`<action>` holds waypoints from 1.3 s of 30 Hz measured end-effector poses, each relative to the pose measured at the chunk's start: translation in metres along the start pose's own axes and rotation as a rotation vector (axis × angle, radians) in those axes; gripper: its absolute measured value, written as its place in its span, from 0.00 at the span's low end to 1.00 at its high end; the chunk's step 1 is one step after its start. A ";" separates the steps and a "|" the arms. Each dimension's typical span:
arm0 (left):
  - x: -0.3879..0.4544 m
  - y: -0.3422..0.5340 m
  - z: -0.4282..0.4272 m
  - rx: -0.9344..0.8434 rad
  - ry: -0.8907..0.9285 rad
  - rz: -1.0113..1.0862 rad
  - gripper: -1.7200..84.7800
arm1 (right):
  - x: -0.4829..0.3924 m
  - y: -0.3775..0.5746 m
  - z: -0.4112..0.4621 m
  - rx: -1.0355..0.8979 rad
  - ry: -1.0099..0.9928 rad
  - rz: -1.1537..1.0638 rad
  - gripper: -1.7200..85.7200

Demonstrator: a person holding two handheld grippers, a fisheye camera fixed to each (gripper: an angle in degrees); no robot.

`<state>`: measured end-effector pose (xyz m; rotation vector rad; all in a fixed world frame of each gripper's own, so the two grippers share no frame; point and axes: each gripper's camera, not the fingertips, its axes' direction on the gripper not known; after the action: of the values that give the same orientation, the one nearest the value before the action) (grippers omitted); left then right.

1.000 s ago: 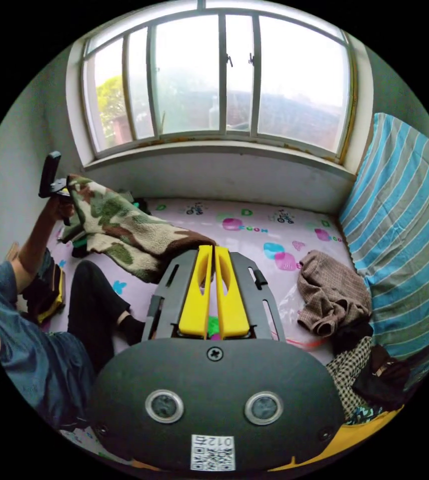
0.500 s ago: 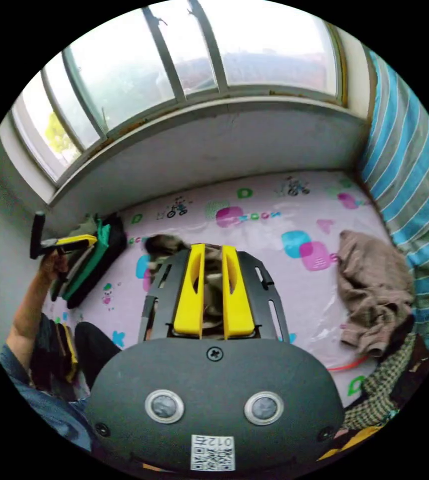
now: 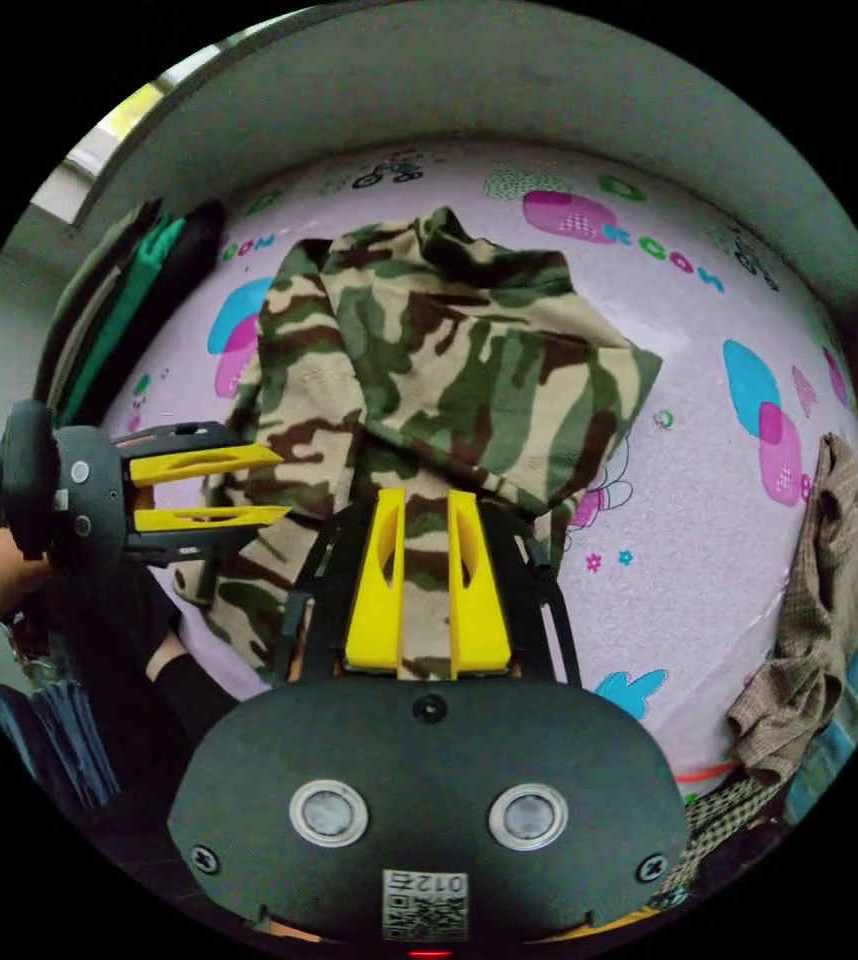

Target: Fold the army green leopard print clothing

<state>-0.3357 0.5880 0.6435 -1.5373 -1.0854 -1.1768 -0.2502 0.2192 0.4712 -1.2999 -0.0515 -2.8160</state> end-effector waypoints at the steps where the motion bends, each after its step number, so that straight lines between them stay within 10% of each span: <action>1: 0.003 -0.005 0.006 -0.022 -0.013 0.004 0.10 | -0.004 -0.008 0.005 0.003 0.041 -0.039 0.11; 9: -0.032 -0.010 0.010 -0.001 0.125 -0.059 0.03 | -0.037 -0.063 0.044 -0.029 0.176 -0.283 0.13; 18: -0.152 0.062 -0.024 -0.041 -0.141 -0.345 0.02 | -0.028 -0.113 0.067 -0.056 0.210 -0.198 0.02; 31: -0.217 0.131 -0.041 -0.089 -0.337 -0.664 0.02 | 0.193 -0.010 -0.015 0.319 0.046 0.892 0.01; 39: -0.112 0.011 0.002 0.026 -0.023 -0.344 0.03 | 0.136 -0.050 -0.019 0.333 0.248 0.458 0.02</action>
<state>-0.3433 0.5745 0.5322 -1.3809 -1.4146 -1.3689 -0.3549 0.2656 0.5618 -0.7694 -0.1806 -2.4187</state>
